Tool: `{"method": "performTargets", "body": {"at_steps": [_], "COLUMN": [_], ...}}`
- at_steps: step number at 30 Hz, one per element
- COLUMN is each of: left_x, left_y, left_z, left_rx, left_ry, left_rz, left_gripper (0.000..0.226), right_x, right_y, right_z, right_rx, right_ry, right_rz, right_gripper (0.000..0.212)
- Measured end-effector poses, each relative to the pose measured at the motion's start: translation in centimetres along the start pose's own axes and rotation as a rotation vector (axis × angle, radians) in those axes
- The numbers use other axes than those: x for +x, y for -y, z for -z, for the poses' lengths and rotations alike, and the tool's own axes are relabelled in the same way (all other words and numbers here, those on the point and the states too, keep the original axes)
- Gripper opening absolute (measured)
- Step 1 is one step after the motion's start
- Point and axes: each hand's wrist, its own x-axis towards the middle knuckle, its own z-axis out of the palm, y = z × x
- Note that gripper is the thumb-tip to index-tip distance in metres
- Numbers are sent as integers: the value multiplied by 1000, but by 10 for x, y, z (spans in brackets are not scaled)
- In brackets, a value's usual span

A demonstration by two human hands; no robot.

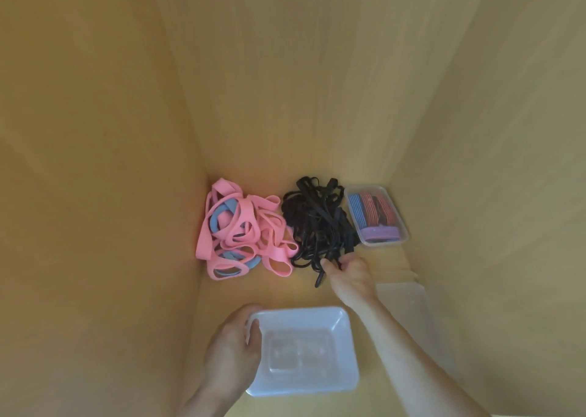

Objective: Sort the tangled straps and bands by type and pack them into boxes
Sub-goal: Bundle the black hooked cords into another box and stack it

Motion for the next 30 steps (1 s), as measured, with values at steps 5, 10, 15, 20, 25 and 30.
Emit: {"method": "performTargets", "body": {"at_steps": [5,10,15,20,25,30], "left_x": [-1,1,3,10,33,64], "left_y": [-7,-16,-33,-61,-107,-160], "left_z": [1,6,11,15,18,27], "left_rx": [6,-107,-215,-272,-355,-356], "left_ry": [36,76,32,28,7,-26], "left_rz": [30,15,-36,-144,-231,-319], "left_gripper": [29,22,30,43,45,42], "right_x": [3,-15,-38,-46,-54,-66], "right_y": [10,33,67,108,153,178], "right_z": [-4,20,71,121,172,209], "right_rx": [29,252,367,311,410,437], "right_ry": [-3,2,60,31,45,118], "right_rz": [-13,-12,111,249,454,616], "right_gripper": [31,31,24,27,35,37]}}
